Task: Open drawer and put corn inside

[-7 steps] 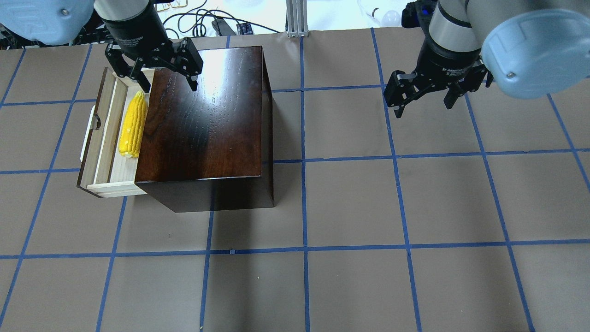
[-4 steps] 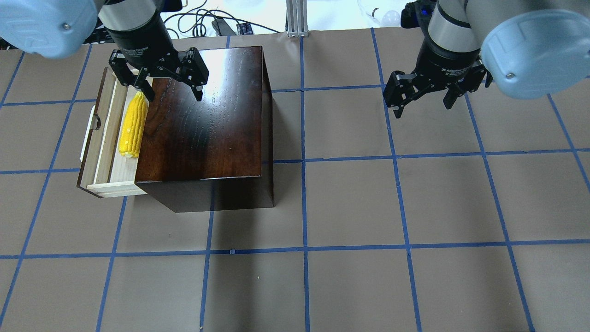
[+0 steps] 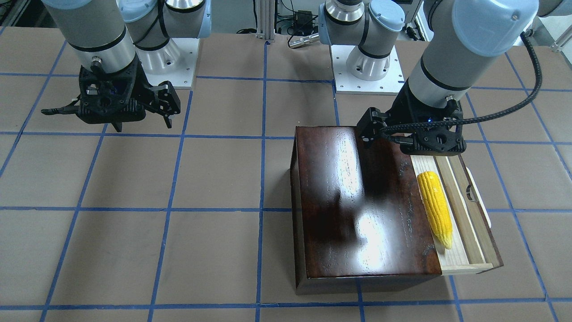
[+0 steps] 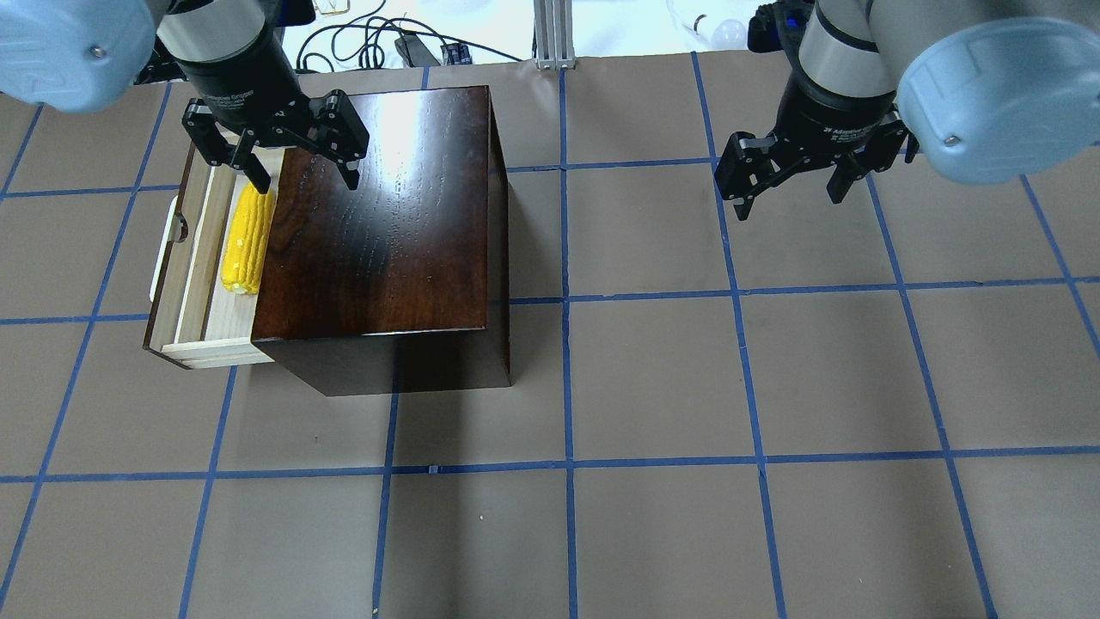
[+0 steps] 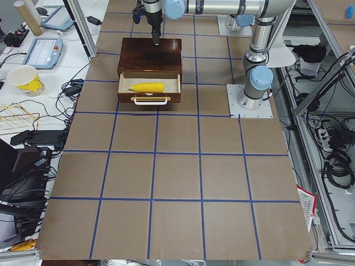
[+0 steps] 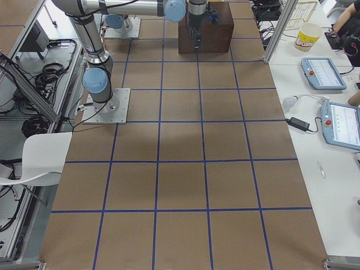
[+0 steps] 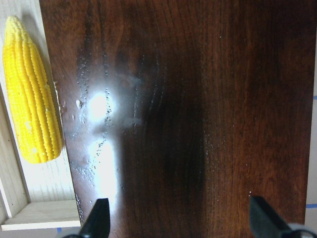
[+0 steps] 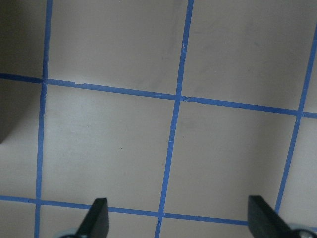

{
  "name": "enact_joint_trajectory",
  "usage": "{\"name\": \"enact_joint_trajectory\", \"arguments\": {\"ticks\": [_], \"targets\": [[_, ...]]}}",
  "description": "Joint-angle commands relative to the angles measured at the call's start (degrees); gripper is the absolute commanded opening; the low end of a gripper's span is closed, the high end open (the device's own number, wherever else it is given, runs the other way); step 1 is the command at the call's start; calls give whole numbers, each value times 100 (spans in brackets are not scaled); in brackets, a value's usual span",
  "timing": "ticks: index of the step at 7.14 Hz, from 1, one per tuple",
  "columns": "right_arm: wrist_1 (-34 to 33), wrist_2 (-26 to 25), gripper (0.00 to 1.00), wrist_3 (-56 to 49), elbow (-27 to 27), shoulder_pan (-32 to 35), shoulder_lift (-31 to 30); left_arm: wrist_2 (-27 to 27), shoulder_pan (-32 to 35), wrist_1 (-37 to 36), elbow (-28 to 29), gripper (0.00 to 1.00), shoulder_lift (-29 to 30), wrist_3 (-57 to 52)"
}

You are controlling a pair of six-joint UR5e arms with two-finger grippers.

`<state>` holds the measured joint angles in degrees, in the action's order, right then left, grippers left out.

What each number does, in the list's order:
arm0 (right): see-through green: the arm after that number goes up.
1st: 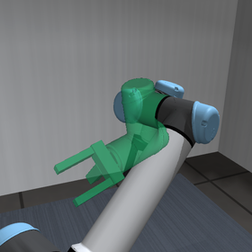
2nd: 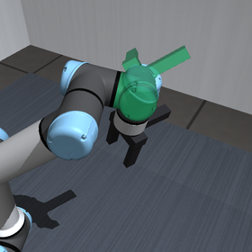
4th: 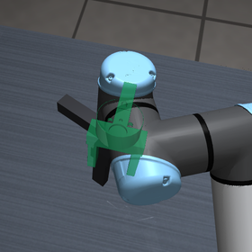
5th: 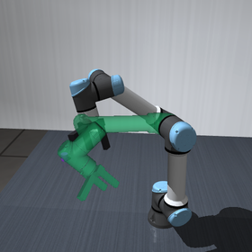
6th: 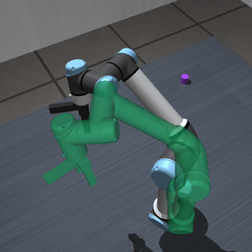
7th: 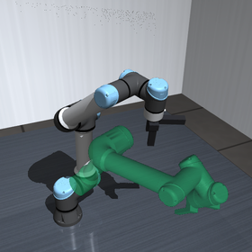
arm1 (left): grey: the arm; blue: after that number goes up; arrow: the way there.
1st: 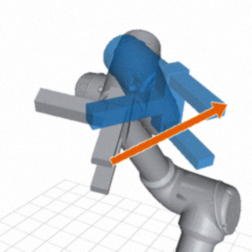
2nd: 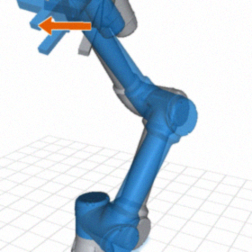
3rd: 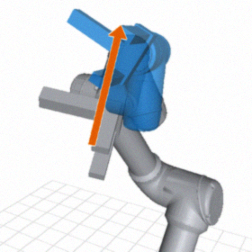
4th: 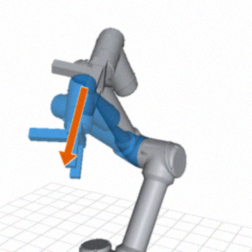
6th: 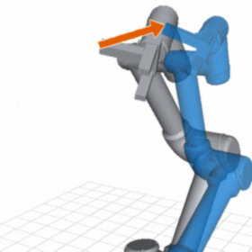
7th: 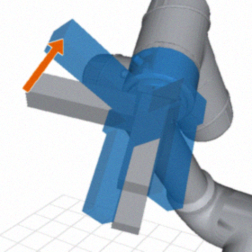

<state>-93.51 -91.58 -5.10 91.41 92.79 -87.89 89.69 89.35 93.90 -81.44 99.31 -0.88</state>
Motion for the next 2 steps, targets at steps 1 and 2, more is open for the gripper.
{"name": "enact_joint_trajectory", "arguments": {"ticks": [1,2], "targets": [[0,0,100,0,0,-6,0,-13,-14,-29,-48,100,-43,26],[0,0,100,0,0,11,0,-13,-14,-29,-56,100,-43,26]]}}
